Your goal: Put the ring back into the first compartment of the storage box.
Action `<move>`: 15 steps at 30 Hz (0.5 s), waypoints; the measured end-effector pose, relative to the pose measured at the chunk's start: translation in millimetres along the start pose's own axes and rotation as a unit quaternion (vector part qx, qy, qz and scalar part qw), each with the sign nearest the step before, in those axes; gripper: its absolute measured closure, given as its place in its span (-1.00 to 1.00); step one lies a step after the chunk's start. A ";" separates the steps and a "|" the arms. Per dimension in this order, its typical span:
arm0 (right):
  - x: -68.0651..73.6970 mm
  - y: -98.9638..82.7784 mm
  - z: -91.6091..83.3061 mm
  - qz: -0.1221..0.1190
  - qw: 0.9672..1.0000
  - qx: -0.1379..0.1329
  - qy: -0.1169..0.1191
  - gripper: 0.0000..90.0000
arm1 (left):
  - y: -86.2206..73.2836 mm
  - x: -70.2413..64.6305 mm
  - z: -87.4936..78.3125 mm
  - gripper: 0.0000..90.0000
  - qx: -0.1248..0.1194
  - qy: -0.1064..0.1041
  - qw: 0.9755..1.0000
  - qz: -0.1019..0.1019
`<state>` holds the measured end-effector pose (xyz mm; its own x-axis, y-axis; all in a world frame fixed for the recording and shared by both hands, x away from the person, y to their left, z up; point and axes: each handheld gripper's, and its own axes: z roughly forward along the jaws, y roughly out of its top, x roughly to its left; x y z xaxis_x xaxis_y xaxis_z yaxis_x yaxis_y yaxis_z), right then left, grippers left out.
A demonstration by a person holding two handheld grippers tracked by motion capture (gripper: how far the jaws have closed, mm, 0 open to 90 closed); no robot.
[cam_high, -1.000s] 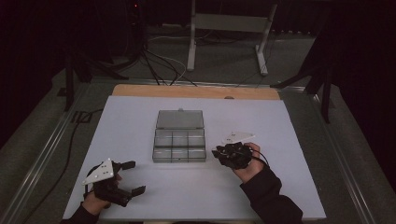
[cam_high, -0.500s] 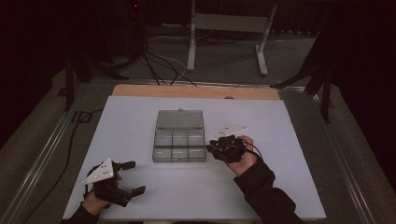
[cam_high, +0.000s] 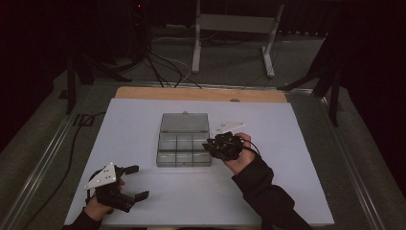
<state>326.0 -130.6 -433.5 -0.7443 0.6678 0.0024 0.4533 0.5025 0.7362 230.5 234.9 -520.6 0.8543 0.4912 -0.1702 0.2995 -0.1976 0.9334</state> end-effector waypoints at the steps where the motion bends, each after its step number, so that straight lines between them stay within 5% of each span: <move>1: 0.3 1.4 0.8 0.001 1.000 0.000 0.001 0.60 | -0.1 -0.1 0.0 -0.99 0.001 0.000 1.000 0.001; 15: 3.6 18.6 10.1 -0.012 1.000 -0.003 -0.001 0.60 | 0.1 0.0 0.0 -0.99 0.000 0.000 1.000 0.001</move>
<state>336.6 -113.3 -426.6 -0.7543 0.6563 -0.0160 0.4327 0.5154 0.7397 230.5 234.9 -520.5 0.8549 0.4905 -0.1690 0.2980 -0.1976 0.9339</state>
